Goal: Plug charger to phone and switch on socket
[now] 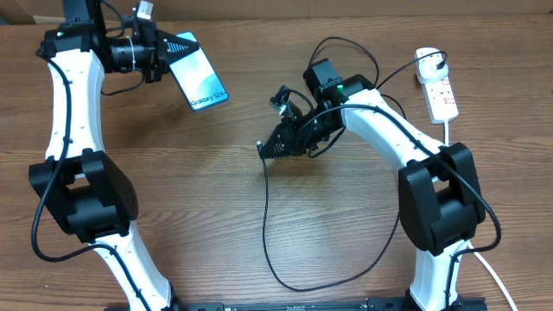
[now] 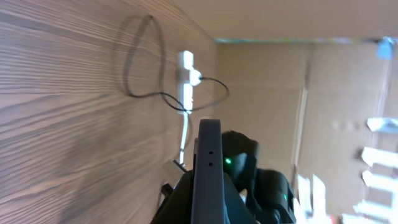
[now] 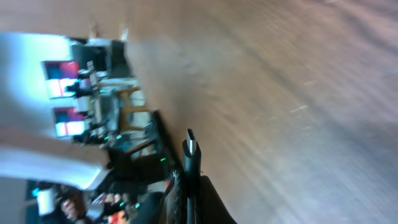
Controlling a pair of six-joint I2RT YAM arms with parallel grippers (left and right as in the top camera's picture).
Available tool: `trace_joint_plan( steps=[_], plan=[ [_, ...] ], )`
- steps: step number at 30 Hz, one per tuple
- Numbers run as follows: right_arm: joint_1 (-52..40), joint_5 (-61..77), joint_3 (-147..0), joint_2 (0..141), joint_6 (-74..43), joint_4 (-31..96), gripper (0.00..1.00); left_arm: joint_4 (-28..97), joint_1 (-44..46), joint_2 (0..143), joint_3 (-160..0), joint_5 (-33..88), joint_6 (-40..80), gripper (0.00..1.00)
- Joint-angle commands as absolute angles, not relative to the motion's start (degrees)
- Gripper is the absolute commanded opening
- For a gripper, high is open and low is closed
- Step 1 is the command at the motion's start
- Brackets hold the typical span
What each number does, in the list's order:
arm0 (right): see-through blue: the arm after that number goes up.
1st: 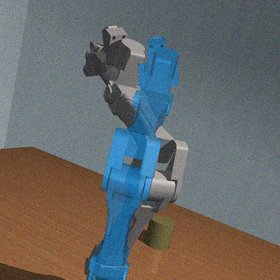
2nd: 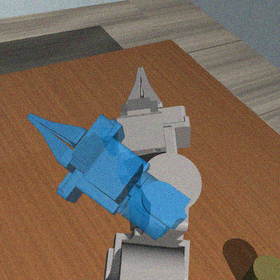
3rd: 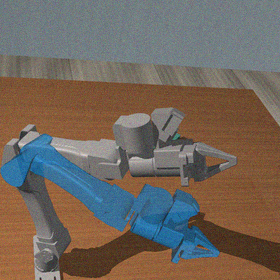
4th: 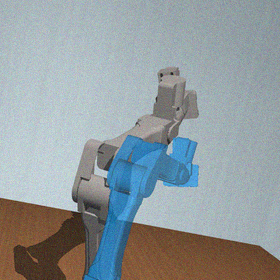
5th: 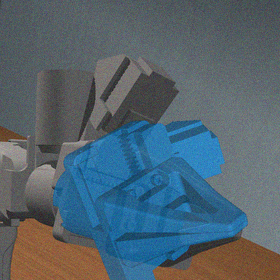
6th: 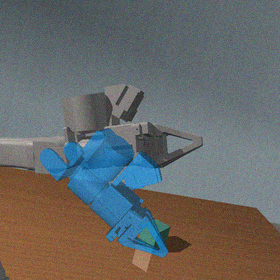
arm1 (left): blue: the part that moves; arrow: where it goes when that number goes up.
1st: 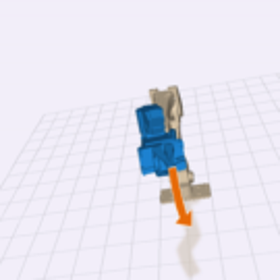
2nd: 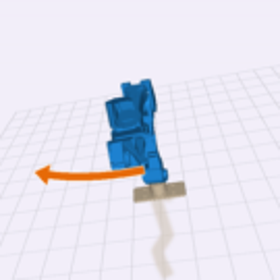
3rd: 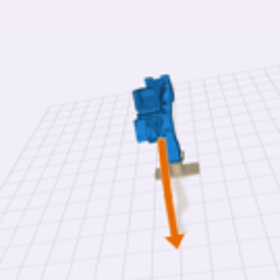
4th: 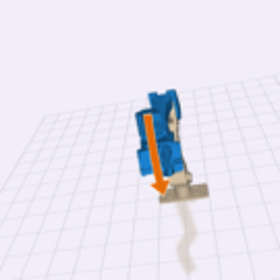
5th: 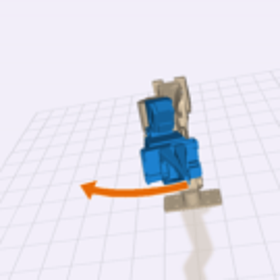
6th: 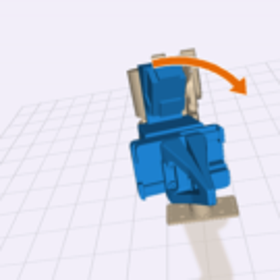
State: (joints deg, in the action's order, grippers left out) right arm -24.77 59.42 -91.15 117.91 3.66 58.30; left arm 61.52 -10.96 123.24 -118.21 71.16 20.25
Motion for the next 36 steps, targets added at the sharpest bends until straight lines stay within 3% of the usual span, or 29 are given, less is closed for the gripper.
trace_joint_plan(
  steps=[1,12,36],
  plan=[
    [-24.73,67.48,-90.87,113.51,8.05,59.61,0.04,61.54,-10.04,122.67,-119.35,81.28,15.18,0.04],
    [-24.8,82.02,-90.87,111.11,7.99,61.25,0.04,61.49,-8.03,122.67,-119.35,82.35,14.09,0.04],
    [-27.51,83.64,-90.87,111.11,4.25,54.24,0.04,63.02,-2.63,122.67,-119.35,81.89,13.72,0.04]
  ],
)
